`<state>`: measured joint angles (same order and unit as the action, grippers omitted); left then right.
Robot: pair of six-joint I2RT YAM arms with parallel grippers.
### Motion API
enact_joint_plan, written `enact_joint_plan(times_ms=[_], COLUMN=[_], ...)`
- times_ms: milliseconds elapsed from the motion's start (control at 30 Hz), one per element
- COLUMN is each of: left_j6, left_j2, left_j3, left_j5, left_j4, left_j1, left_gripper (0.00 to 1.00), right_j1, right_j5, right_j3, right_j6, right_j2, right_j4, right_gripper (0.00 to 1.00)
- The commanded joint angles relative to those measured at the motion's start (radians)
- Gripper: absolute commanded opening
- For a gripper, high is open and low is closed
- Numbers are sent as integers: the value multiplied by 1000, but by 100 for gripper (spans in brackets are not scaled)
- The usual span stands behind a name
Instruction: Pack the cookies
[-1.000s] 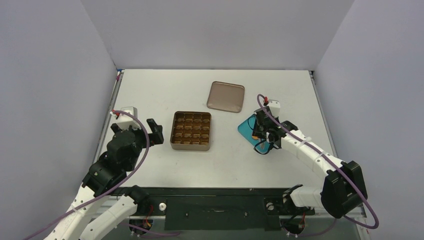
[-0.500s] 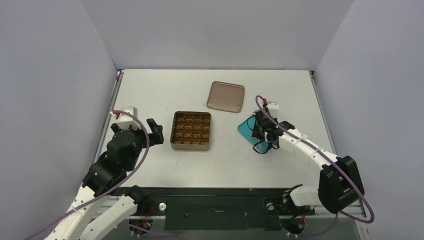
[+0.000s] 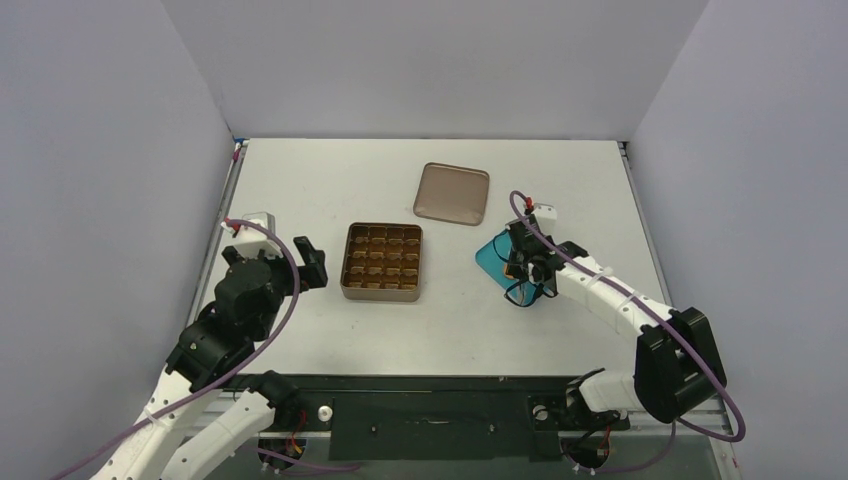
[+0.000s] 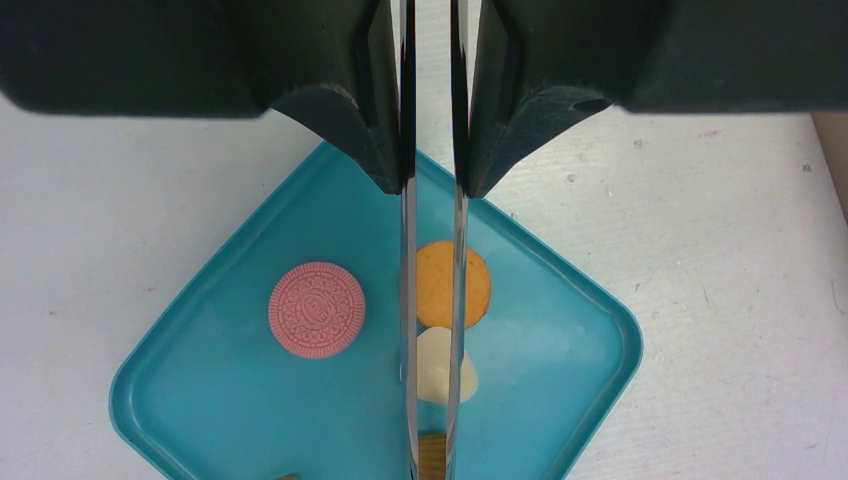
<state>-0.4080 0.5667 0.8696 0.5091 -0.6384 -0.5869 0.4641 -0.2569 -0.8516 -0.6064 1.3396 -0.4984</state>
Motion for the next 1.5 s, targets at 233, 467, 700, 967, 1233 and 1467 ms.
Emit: enact_joint_plan(times_ms=[233,467,700,967,1233,1467], left_j6=[0,1,1,1,1,2], left_j2=[3,5,2,4,6,3], left_j3=[-1,0,2,1,2,2], left_j5=[-25,-26,-14,-6,-4,-4], left_j4=[52,52,49,45,45,46], left_j1=[18,19,19,21,21,21], left_gripper=[97,97,96,97,97,97], right_j1=[31,167,273,426,502,534], right_j5=[-69,-163,-165,-154,-89,-51], right_j3=[-104,-218,-318,-478,-605,-675], right_j6=[44,66,88,155,175,177], right_j2=[-83,-80,-36,88,233,351], right_j4=[-75,-150,-147,-108,-54,-21], right_gripper=[20,19,19,19,19,19])
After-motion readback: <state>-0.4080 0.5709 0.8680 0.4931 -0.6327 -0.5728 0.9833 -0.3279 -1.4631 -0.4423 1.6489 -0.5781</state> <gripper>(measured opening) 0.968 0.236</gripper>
